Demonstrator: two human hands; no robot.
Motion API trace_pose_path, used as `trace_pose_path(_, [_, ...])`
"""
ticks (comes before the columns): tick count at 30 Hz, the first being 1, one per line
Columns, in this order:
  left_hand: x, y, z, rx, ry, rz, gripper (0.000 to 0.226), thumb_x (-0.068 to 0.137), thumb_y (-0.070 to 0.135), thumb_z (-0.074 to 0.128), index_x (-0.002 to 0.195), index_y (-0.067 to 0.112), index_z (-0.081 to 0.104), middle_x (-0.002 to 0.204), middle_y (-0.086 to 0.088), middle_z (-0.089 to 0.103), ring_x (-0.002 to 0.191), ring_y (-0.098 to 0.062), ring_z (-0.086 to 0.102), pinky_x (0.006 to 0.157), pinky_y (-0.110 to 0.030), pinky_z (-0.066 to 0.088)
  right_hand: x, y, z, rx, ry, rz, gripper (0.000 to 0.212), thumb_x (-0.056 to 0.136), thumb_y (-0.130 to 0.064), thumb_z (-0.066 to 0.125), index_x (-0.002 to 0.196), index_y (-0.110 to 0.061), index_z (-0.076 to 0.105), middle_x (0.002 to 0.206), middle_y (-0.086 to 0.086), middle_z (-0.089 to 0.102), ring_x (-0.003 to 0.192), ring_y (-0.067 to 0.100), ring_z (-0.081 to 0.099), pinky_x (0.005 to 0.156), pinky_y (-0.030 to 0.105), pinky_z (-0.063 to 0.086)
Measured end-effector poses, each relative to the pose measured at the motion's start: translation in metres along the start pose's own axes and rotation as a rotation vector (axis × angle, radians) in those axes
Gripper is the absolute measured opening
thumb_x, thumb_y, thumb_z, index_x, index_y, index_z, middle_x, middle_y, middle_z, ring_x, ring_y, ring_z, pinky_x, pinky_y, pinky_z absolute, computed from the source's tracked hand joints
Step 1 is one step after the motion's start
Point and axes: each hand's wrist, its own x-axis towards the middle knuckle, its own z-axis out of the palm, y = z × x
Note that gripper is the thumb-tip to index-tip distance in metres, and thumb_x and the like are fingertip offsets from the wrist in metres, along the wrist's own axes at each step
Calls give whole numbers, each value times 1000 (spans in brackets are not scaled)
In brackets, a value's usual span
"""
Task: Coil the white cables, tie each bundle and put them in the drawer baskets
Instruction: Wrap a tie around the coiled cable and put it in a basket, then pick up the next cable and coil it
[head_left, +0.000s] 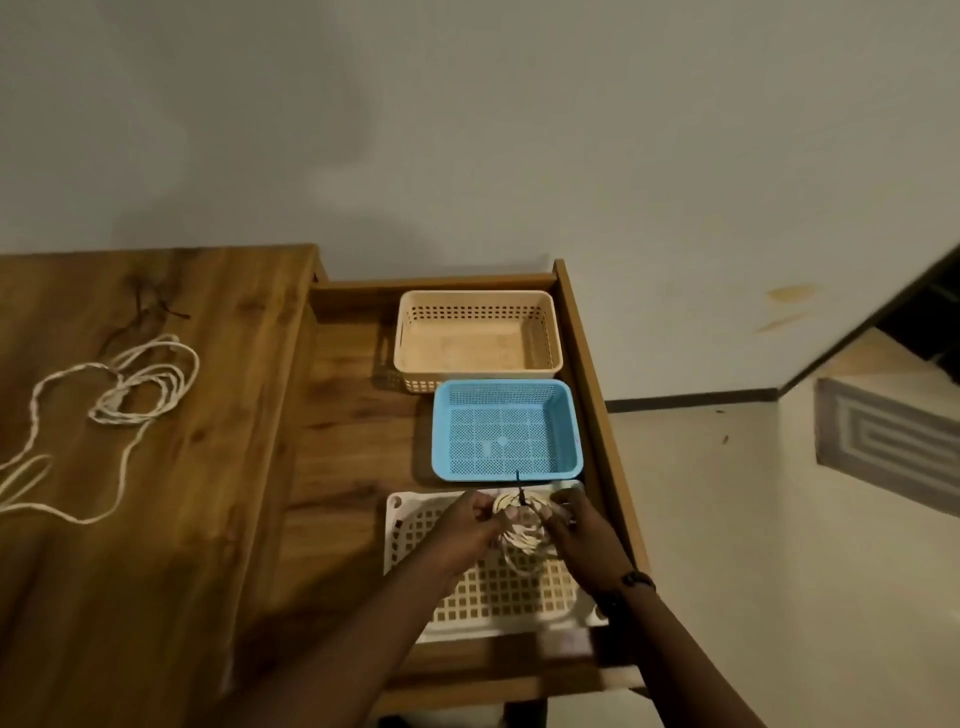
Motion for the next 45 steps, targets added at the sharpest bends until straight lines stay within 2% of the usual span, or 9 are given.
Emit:
trace_pose_path(3, [11,-16,9,64,62,-3,26,87,25,71,107,11,62,108,-13,69,83,-17,64,67,-29,49,-7,12,3,-79,27,26,31,98,-25,53,128,-14,53,119,8,64,98,18,63,67,8,45])
trace_pose_path(7, [20,-27,18,90,74,13,17,91,18,65,107,10,64,104,-9,69,83,-12,63,60,-22,49,-11,24,4,-237,89,29,34,95,-7,51,129,-10,57,130,11,52,111,25,57,86,18,37])
trace_pose_path(12, [22,-27,24,124,115,40,28,93,26,62,118,14,67,101,2,71,89,-12,65,73,-28,51,-13,24,10,-360,202,-25,38,90,0,54,126,-10,61,119,13,55,105,28,57,86,25,47])
trace_pose_path(16, [27,-24,24,175,160,3,30,97,41,52,100,16,68,96,-6,72,78,-11,64,70,-26,47,-17,21,12,-372,300,-52,36,90,-6,59,125,-9,60,122,12,59,111,27,54,88,34,50])
trace_pose_path(20, [34,-29,17,145,188,-61,43,93,54,50,96,13,63,97,-11,69,91,-27,66,90,-46,53,-17,13,10,-339,386,-73,29,89,-4,59,118,-7,65,118,12,61,108,27,56,84,33,51])
trace_pose_path(25, [33,-28,10,116,211,-89,44,95,52,48,93,9,59,86,-8,65,82,-26,63,81,-41,52,-13,3,10,-362,456,-112,25,86,1,61,110,-5,68,111,13,65,102,28,58,79,34,53])
trace_pose_path(28, [29,-28,5,139,215,-90,44,95,51,47,98,9,60,95,-13,67,91,-31,66,88,-45,54,-9,-2,16,-372,465,-148,25,84,0,64,108,-8,68,112,12,65,101,27,58,74,35,54])
trace_pose_path(35, [0,-16,-33,186,326,15,30,98,42,46,98,17,62,96,-10,69,90,-26,67,84,-43,53,-1,-46,53,-367,386,-353,15,79,7,62,84,-6,69,82,11,66,78,30,59,60,37,48])
trace_pose_path(45, [-81,-7,-157,200,698,253,14,99,19,49,92,15,62,94,-5,68,87,-22,65,79,-40,53,-10,-155,160,-360,66,-660,19,89,-5,58,104,-10,68,106,9,65,93,28,61,72,37,52])
